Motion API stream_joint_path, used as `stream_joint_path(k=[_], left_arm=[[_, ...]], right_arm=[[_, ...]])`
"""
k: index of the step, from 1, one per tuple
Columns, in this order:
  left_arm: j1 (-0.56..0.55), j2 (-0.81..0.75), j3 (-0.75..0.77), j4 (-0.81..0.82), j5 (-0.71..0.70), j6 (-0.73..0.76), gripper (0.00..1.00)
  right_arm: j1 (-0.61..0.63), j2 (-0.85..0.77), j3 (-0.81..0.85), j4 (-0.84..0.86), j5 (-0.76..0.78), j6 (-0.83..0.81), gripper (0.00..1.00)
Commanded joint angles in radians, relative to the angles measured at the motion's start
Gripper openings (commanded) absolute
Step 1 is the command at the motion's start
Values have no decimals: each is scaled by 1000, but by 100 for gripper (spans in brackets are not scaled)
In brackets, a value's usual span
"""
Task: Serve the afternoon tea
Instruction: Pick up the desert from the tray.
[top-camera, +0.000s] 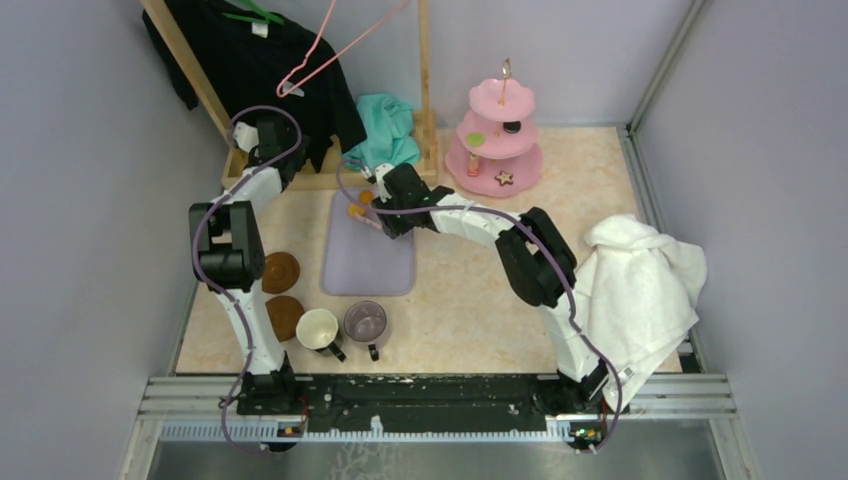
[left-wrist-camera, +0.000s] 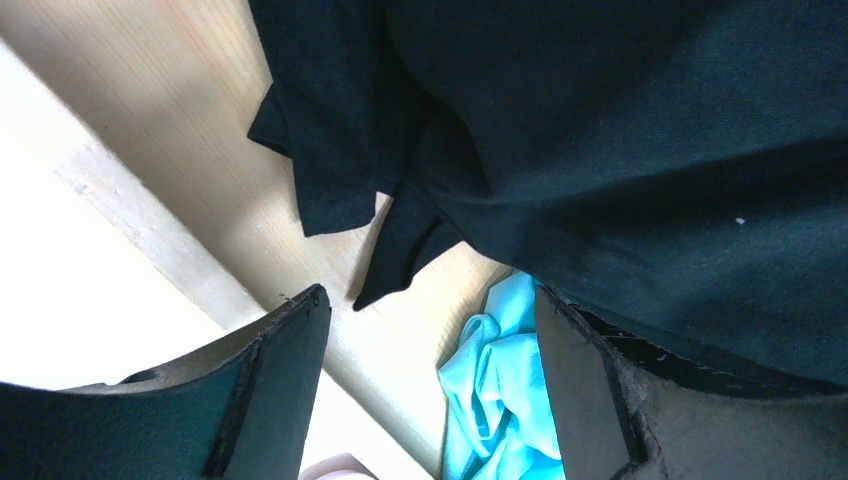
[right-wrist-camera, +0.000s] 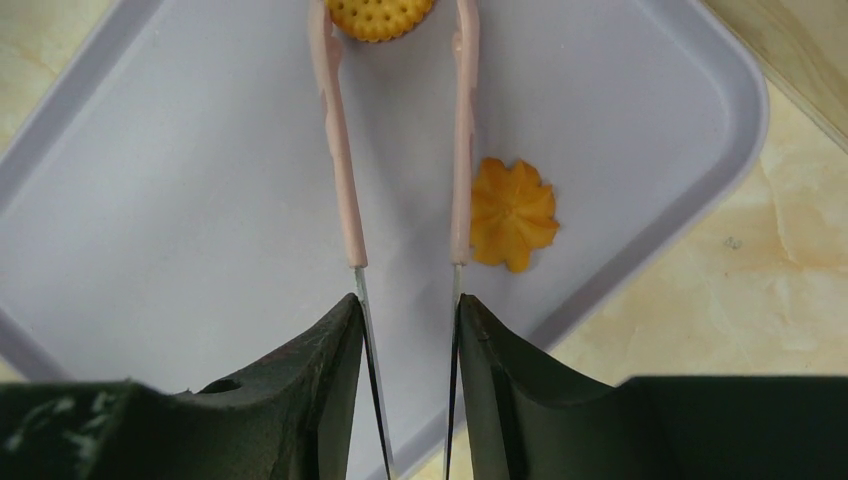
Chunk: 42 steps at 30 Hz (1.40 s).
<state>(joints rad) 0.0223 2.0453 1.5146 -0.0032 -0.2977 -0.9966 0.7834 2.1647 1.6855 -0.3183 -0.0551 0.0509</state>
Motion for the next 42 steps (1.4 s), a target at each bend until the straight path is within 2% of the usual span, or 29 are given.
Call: stream_joint_path(k=[1,21,29,34,37,42], left_arm=[[6,26,48,3,11,-6,80],[4,78,112,-30,23,-15,80],[2,87,100,-32,41,-45,80],[-4,89,101,-29,43,-48,80],[-5,87,100,-29,43,-45,80],[-6,82,93,-29,40,-42,80]], right_arm=[[12,18,70,37,-21,-13,39],[20,139,231,-2,-48,-12,43],[33,148,238,-27,3,-35,43],[40,127,213,-23,36,-49,33],[41,125,206,-26,35,-49,32],[40,132,192,-25,25,-45,40]])
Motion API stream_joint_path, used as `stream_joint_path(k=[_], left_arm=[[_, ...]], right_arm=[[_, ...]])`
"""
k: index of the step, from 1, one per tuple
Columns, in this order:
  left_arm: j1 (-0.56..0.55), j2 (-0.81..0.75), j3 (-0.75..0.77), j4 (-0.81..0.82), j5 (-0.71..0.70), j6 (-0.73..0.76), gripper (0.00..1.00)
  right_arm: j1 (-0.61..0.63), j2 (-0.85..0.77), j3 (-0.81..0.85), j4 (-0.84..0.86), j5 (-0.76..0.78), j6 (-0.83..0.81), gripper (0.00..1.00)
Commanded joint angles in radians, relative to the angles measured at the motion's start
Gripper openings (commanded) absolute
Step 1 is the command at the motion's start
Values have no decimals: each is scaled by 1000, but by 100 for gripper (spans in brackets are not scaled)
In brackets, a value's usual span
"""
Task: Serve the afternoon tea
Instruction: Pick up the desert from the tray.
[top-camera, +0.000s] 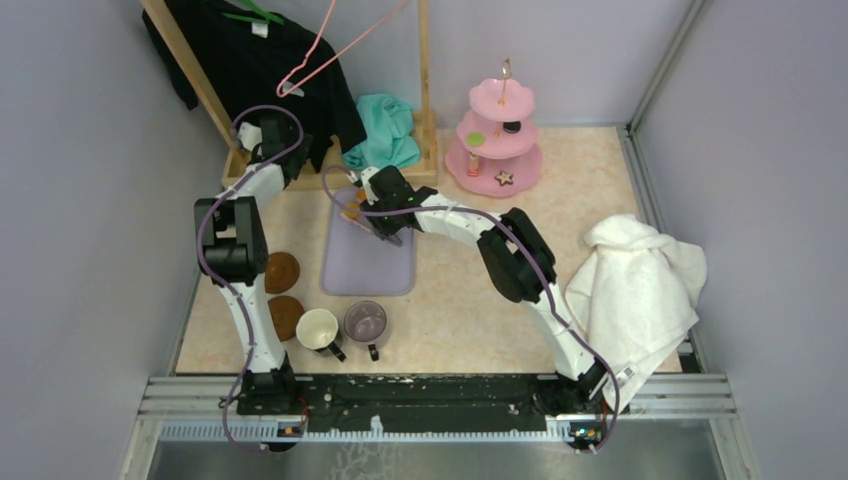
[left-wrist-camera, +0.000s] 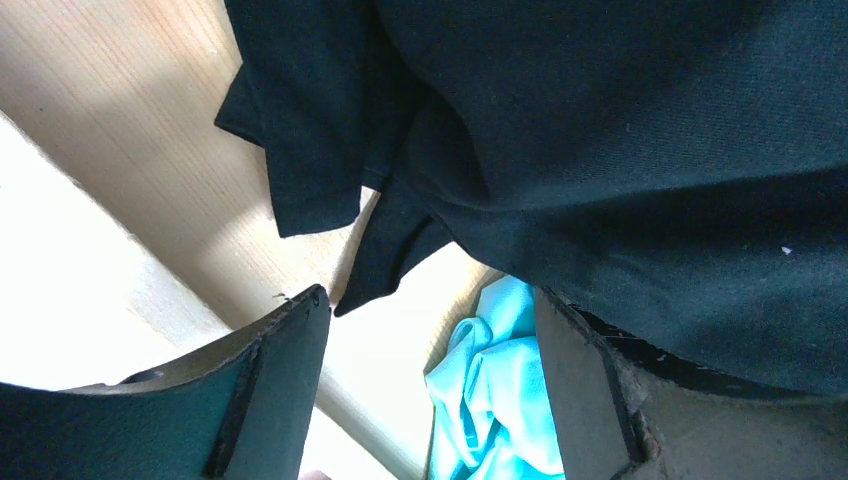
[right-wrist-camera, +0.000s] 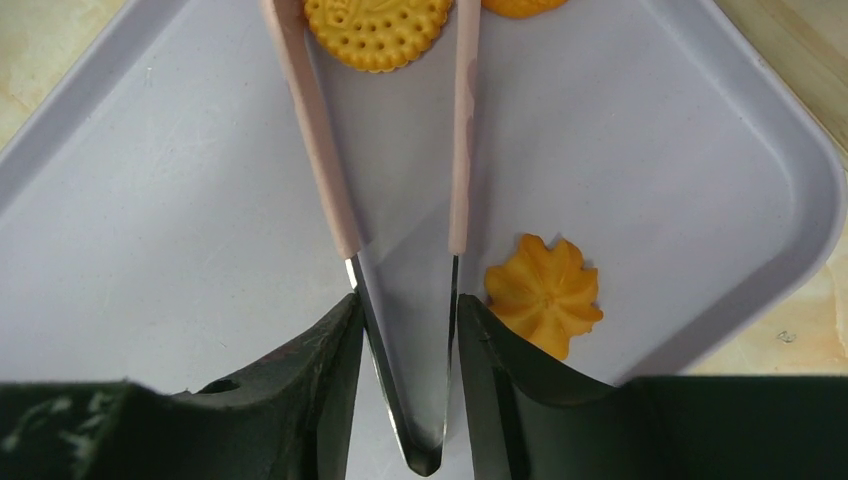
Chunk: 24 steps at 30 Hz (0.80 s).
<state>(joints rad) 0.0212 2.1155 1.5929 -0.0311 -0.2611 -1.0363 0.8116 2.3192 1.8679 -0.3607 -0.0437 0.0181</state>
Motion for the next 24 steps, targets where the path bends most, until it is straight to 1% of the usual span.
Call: stream_joint_path(k=[1,4,8,12,15,18,24], left_arm=[[-5,10,15,-1,2,-1,80],[-4,10,13,-3,-1,3,80],[-7,8,15,-2,-5,5,80],[-7,11,21,-4,-7,9,80],[-6,13,23,-4,-11,16,80],[-7,16,22,-5,-12,15,80],[-6,22,15,-6,-9,15,80]], right_arm=[[13,-20,10,16,11,-11,42],[12,-16,6,18,2,-9,45],[12,-41,-25,54,-18,-7,47],[11,-32,-12,50,-38,-10,48],[11,-21,-15,50,-41,-9,50],[11,-13,-16,55,-50,-13,50],[11,12,-23,48,-55,-19,45]])
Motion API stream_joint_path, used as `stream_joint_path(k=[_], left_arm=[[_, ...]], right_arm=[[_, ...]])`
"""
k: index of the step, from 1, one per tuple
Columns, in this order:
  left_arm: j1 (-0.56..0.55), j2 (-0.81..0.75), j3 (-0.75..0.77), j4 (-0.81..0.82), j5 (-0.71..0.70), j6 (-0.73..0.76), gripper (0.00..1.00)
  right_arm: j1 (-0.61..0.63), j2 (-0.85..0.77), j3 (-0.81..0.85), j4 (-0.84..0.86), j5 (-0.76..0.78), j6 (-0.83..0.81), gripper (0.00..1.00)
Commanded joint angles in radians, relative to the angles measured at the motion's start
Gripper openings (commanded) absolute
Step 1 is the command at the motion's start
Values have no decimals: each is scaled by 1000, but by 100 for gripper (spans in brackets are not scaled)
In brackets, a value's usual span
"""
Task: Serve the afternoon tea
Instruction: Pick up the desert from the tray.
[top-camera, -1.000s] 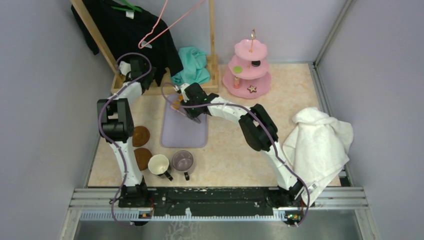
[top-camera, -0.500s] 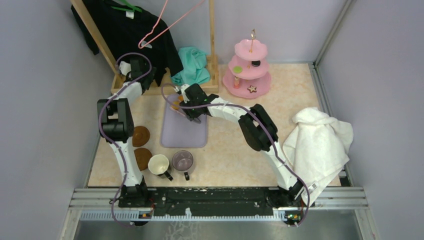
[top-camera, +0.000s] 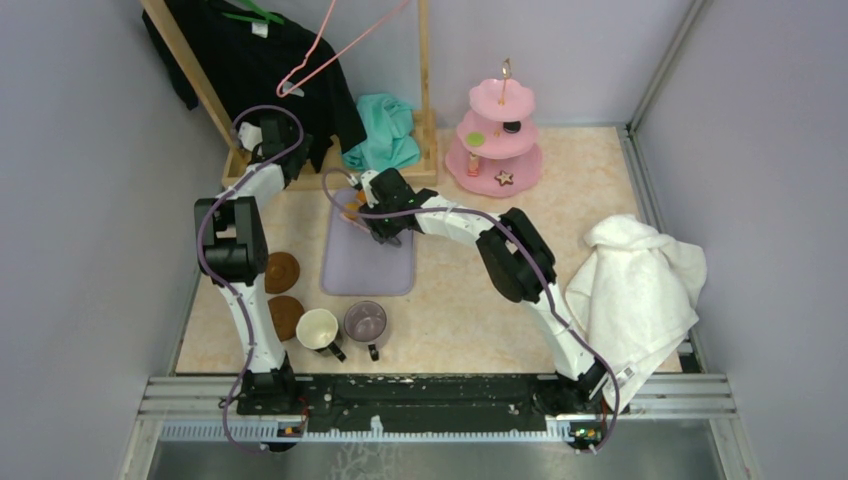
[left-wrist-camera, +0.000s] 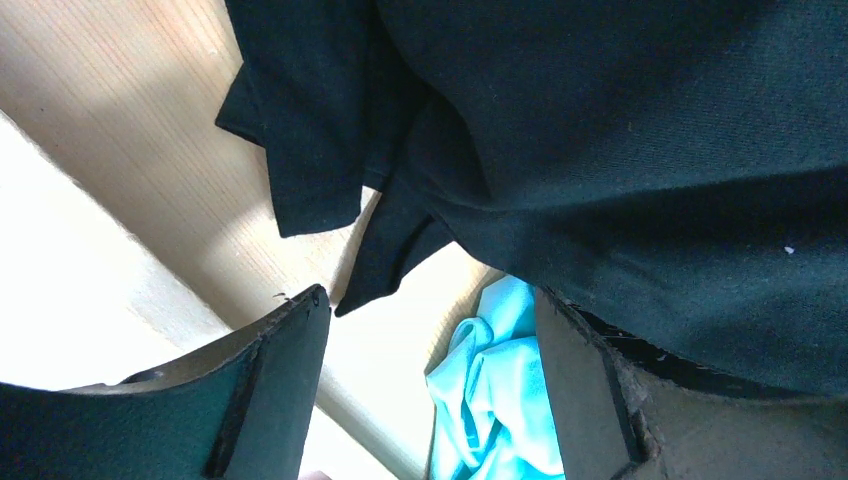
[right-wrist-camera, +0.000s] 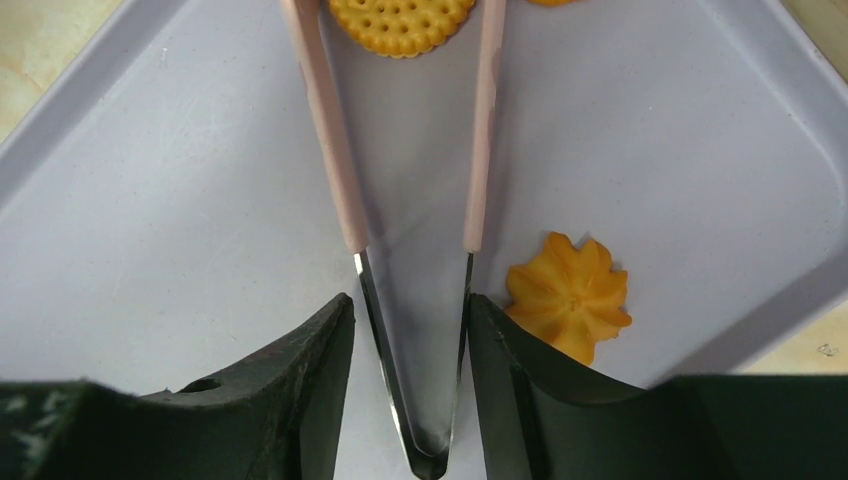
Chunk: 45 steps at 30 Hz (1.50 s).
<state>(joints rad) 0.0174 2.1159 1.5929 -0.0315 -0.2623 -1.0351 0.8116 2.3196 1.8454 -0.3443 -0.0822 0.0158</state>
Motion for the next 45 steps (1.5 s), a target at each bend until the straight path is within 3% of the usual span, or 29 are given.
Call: stream_joint_path(k=[1,12,18,26,45], left_arm=[[-3,23,13,-5,-6,13,80],[-9,10,-21,5,2,6,80],[-9,-7,-35,7,-7,11,80],[-12,-17,-26,5,-15,9,80],[-13,-16,-7,-4,-26,10,80]], right_arm=[[10,15,-1,30,-16,-16,45],[12,47,-20,22,-12,-6,36],[12,11,-62,46,-6,-9,15],[13,-79,-99,54,12,-20,0],[13,-231,-78,-22,-3,-45,0]])
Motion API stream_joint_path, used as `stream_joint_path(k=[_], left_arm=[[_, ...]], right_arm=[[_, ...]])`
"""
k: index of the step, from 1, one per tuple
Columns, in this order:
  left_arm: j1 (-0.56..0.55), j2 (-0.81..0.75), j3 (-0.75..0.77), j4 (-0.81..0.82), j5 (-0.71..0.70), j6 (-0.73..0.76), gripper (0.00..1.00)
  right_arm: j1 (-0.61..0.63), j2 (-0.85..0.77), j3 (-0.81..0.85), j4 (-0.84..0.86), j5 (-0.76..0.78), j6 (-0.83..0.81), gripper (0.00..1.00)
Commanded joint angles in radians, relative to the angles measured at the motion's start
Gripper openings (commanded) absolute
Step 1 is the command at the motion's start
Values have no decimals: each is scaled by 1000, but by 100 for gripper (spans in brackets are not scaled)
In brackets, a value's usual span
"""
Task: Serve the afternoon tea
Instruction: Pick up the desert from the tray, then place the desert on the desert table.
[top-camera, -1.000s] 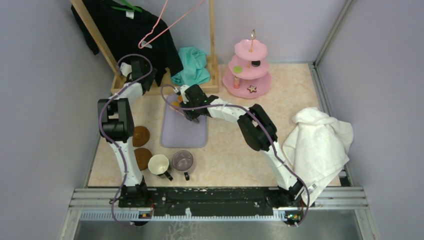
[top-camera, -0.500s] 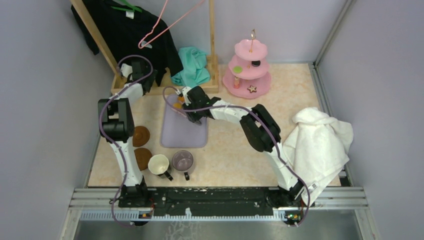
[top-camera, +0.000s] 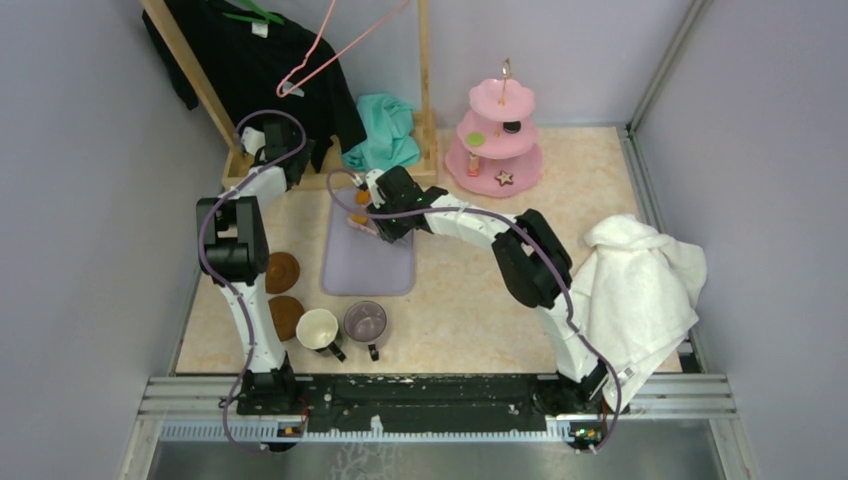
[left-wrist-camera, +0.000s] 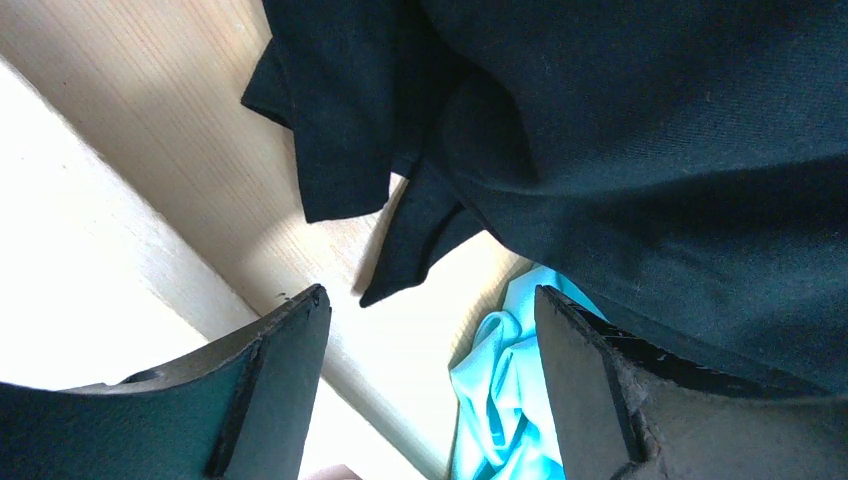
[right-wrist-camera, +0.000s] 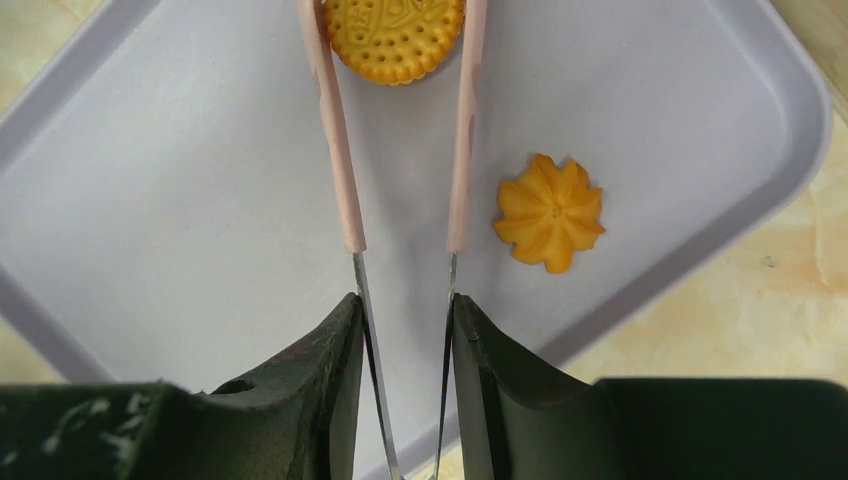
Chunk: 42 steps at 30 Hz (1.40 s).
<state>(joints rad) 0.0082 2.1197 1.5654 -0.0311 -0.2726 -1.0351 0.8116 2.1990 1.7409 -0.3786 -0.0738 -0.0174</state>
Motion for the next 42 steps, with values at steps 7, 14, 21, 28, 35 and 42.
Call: stream_joint_path(k=[7,14,21,28,35,42], left_arm=[[-3,-20,21,-6,-20,11,80],[-2,-17,33,-8,-25,13,80],[-1,-9,42,-13,-26,16,80],[-1,1,45,-10,-26,18,80],[-1,16,66,-13,-25,18,80],[-2,36,100,-22,-22,20,80]], right_arm=[[12,-167,12,0,-19,-13,0],[10,-246,-22,-15,13,-7,0],[-24,-368,-98,-29,66,38,0],[-104,-503,-195,-40,134,106,0],[-194,-576,-234,-80,187,148,0],[-282,-619,-260,-87,219,176,0]])
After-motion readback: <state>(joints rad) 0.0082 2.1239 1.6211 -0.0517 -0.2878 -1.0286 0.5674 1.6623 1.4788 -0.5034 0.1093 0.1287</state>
